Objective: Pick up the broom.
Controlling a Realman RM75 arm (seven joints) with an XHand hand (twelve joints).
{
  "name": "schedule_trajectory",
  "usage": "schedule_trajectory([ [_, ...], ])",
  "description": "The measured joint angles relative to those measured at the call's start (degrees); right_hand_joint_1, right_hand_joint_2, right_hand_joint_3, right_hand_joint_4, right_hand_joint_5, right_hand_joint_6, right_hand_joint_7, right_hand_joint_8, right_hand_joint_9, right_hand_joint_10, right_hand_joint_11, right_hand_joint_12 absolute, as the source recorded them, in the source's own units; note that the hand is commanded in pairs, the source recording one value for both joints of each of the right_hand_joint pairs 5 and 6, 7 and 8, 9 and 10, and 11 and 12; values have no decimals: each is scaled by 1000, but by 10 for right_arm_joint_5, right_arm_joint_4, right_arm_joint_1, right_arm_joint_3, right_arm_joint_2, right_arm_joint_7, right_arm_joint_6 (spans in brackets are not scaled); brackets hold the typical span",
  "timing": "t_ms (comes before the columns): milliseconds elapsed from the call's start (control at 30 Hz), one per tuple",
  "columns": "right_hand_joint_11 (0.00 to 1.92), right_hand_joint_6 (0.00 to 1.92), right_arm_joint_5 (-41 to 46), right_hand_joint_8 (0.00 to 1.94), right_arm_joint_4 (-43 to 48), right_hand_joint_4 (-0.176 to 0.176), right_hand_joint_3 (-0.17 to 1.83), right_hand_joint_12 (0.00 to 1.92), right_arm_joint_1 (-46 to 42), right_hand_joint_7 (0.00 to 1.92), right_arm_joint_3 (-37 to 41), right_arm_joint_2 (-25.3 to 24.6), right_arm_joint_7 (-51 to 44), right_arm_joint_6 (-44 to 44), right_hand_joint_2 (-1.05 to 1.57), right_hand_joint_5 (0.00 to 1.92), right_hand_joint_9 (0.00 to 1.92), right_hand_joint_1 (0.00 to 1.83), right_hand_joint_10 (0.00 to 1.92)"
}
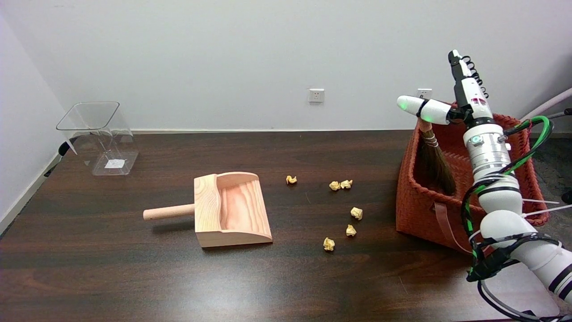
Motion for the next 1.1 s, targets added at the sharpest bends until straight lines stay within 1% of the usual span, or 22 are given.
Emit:
schedule_trajectory([
  [533,0,0,85,13,18,0,-175,0,4,13,5,0,-97,-41,682,0,0,825,0],
  [1100,0,0,142,92,22,0,-175,0,4,92,3,-1,-131,-71,735,0,0,816,0],
])
